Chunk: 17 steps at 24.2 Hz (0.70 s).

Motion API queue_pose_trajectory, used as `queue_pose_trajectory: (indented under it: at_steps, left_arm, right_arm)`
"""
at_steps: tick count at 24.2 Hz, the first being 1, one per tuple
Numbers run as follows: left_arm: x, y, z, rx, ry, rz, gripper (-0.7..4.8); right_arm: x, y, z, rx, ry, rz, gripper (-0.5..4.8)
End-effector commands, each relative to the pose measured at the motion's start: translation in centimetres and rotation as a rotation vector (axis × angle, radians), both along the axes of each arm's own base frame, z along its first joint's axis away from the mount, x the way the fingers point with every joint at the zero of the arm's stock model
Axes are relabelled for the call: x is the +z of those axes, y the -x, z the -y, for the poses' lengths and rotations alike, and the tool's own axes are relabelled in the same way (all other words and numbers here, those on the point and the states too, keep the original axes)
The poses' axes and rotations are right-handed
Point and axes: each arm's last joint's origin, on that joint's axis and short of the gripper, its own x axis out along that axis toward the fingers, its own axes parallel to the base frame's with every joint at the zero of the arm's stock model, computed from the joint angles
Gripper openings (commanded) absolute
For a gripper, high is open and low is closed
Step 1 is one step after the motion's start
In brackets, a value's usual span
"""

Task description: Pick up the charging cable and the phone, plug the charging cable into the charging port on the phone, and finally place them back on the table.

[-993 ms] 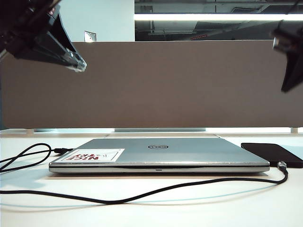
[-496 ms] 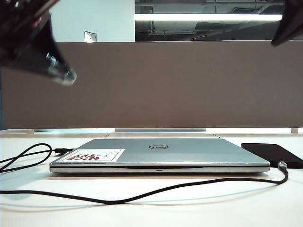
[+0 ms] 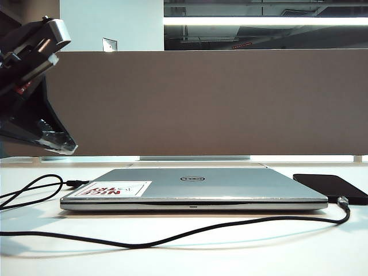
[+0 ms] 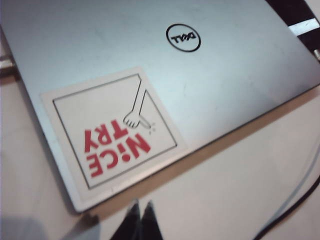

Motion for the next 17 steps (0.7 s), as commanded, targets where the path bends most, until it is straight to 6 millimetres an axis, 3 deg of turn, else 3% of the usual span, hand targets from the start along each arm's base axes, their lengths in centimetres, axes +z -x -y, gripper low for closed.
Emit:
queue_pose_trajectory:
  at_steps: [1,4,7,17]
  left_arm:
    - [-0.2,0.0,0.0,-0.01,0.046,0.107,-0.06]
    - [-0.2,0.0,0.0,-0.04,0.056,0.239,-0.06]
    - [0.0,-0.1,0.1,-0.042,0.063,0.262,-0.06]
    - [1.8,-0.5,0.3,-0.035,0.162,0.438,-0.06]
  right_arm:
    - [-0.7,0.7,0.0,0.002,-0.011,0.145,-0.05]
    - [-2.8,1.6,0.1,-0.007,-0.035,0.173,-0.05]
    - [-4.2,1.9,0.1,-0.007,-0.039,0.184,-0.05]
    - [-6.1,1.9,0.2,-0.052,-0.029,0.27,-0.05]
